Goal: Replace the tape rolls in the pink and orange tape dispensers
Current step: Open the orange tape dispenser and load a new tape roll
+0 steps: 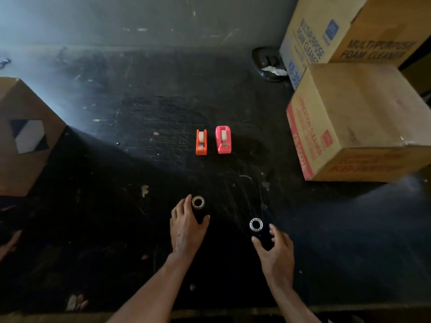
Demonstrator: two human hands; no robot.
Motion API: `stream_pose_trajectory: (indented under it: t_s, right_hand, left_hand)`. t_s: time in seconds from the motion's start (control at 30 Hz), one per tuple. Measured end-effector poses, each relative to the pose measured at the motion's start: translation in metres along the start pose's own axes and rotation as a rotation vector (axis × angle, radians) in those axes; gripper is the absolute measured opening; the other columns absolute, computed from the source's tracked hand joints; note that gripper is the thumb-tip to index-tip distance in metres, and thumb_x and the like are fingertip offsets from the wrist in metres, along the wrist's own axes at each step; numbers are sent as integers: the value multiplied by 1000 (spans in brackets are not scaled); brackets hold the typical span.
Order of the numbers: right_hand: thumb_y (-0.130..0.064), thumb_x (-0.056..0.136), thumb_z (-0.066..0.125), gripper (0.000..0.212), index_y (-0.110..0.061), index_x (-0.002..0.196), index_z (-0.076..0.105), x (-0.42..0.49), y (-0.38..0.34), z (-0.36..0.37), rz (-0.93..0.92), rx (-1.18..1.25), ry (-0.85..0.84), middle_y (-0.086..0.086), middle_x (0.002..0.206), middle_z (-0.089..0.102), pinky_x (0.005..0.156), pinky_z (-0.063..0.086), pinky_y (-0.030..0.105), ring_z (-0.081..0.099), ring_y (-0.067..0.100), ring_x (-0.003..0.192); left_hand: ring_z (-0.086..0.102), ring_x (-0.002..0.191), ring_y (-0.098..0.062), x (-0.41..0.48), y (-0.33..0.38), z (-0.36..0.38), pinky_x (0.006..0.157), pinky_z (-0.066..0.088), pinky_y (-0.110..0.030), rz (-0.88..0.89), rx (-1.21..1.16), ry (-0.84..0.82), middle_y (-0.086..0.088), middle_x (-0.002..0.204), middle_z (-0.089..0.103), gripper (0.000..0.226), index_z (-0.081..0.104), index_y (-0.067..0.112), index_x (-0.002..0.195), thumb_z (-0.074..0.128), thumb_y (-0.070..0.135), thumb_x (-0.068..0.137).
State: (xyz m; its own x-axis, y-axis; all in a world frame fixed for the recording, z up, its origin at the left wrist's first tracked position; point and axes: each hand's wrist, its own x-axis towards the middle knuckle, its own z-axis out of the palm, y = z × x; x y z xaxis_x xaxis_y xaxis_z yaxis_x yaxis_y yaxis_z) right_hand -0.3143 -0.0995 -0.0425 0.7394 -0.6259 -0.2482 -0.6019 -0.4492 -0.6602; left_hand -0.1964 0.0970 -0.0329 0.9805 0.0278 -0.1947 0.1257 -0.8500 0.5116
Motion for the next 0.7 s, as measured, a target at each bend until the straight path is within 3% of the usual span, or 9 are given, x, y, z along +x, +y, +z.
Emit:
stream_pose_trajectory:
  t_s: [0.1, 0.23, 0.43, 0.7]
  right_hand:
    - [-39, 87, 79, 60, -19, 140, 60, 18, -8, 8, -49, -53, -30, 0, 133, 60, 102, 49, 35, 52, 17, 127]
    - [-30, 88, 80, 44, -15, 128, 68, 38, -33, 25, -147, -72, -95, 0, 121, 64, 93, 46, 26, 59, 19, 118]
    - [-26, 89, 78, 36, -19, 124, 70, 86, -93, 55, -228, -67, -196, -2, 118, 62, 84, 44, 20, 65, 15, 107]
    - [-22, 91, 75, 37, -17, 127, 68, 145, -143, 70, -211, -105, -176, 2, 125, 61, 92, 50, 23, 65, 16, 110]
  left_hand:
    - [44, 141, -29, 19, 2, -2, 114, 42, -40, -17, 57, -33, -8, 153, 47, 75, 40, 19, 156, 73, 41, 92]
    - [52, 127, -25, 36, 6, -3, 107, 43, -37, 33, 85, -30, -2, 138, 57, 49, 56, 24, 141, 67, 39, 96]
    - [55, 126, -22, 81, 25, -10, 108, 40, -35, 43, 90, 9, 0, 136, 57, 48, 57, 27, 139, 68, 42, 95]
    - [64, 113, -20, 131, 33, -15, 91, 54, -34, -5, -11, -56, 3, 129, 57, 42, 62, 27, 131, 72, 41, 93]
